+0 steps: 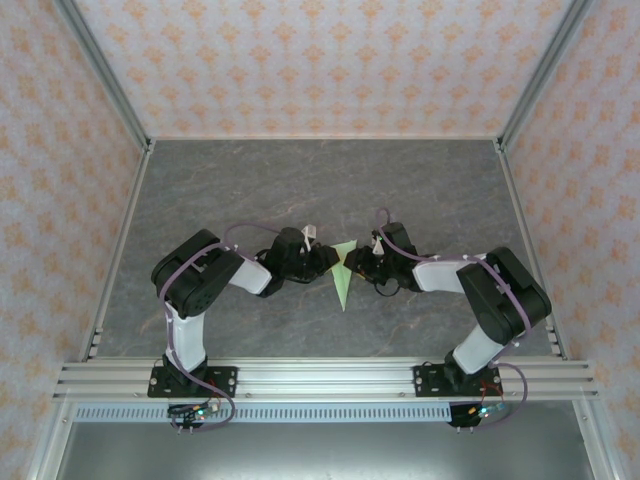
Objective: Fold a paper plane with a square sheet of paper (fold left side to right side)
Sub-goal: Fold the wing for the fifth time at the center of the table.
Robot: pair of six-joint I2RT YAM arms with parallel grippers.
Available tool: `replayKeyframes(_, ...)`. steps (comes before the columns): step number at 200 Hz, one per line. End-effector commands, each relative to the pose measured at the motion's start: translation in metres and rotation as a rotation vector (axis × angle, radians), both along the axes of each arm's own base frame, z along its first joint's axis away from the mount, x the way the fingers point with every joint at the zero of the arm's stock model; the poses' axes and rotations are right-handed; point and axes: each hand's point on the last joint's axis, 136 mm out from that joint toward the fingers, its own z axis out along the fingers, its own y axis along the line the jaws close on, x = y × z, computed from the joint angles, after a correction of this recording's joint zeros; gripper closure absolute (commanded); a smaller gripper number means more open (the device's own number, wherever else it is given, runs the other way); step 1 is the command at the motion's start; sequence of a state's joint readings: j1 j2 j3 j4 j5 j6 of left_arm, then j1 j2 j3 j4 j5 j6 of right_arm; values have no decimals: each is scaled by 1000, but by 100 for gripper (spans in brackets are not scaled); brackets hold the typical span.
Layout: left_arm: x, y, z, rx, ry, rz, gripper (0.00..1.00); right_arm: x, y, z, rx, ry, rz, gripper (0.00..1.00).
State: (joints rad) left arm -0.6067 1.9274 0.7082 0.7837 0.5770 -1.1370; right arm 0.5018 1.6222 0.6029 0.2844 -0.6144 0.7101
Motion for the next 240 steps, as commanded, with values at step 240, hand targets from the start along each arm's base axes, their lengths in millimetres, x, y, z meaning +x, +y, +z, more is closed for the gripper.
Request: replayKeyframes(240, -20, 23, 33, -30, -35, -19, 84, -1, 4, -8, 0, 31, 3, 64)
